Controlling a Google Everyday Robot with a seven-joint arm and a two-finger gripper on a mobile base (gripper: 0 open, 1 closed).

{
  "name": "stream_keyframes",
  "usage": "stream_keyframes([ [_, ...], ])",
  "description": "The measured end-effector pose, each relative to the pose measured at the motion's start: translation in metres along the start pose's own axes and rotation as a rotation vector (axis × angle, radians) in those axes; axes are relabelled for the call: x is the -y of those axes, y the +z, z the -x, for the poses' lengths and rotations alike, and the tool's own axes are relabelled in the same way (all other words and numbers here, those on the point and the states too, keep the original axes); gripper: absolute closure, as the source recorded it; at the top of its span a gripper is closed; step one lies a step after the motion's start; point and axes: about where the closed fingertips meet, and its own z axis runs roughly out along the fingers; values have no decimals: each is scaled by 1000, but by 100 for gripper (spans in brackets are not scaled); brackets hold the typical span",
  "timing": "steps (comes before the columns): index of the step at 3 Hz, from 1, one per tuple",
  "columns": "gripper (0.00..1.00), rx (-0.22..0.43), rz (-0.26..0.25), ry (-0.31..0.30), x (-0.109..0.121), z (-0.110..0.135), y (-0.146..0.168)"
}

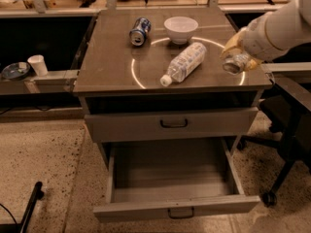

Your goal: Pick redbull can from middle drawer and place on counter

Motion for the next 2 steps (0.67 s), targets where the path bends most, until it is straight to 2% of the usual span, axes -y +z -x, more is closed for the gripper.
stream_keyframes([
  [1, 82, 45, 30, -24, 10, -7, 45],
  [2, 59, 58, 75, -13, 4, -13, 76],
])
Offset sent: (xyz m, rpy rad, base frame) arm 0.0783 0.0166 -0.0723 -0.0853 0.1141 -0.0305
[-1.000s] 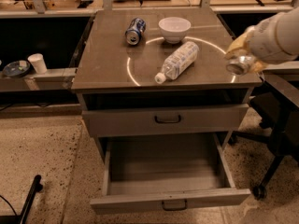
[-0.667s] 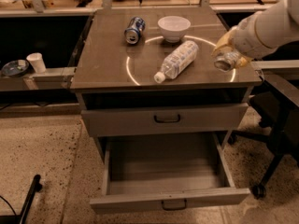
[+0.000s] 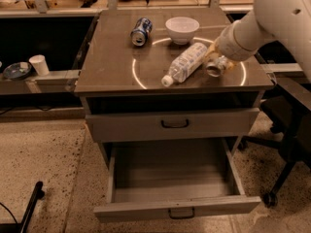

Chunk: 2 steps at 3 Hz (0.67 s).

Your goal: Pick redbull can from middle drawer and place on counter

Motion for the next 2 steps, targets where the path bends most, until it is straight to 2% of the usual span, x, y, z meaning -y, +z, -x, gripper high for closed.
stream_keyframes([
  [1, 28, -26, 56, 33, -15, -9, 12],
  [2, 4, -26, 56, 33, -15, -9, 12],
])
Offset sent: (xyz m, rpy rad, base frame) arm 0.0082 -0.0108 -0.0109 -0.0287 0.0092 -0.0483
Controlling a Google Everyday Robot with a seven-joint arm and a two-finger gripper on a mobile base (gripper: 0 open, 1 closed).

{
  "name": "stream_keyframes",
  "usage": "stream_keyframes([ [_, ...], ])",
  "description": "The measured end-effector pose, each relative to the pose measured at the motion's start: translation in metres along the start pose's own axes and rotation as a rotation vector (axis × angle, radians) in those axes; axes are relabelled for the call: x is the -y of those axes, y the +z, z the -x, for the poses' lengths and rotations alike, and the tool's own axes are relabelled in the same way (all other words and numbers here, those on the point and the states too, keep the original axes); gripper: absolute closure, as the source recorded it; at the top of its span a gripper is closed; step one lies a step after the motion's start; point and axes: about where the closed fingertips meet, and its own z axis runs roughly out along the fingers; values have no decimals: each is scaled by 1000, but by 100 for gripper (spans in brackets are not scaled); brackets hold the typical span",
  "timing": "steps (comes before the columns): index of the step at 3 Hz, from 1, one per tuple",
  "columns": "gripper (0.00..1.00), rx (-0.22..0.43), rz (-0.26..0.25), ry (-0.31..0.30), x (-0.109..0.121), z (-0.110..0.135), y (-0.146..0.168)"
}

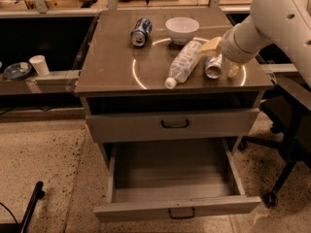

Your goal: Pick redbull can from middle drawer and place on counter

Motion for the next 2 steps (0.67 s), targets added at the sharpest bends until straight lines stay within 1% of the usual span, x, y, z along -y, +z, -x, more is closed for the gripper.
stream_keyframes([
  [1, 0, 0, 0, 0, 0, 0, 0],
  [2, 0, 0, 0, 0, 0, 0, 0],
])
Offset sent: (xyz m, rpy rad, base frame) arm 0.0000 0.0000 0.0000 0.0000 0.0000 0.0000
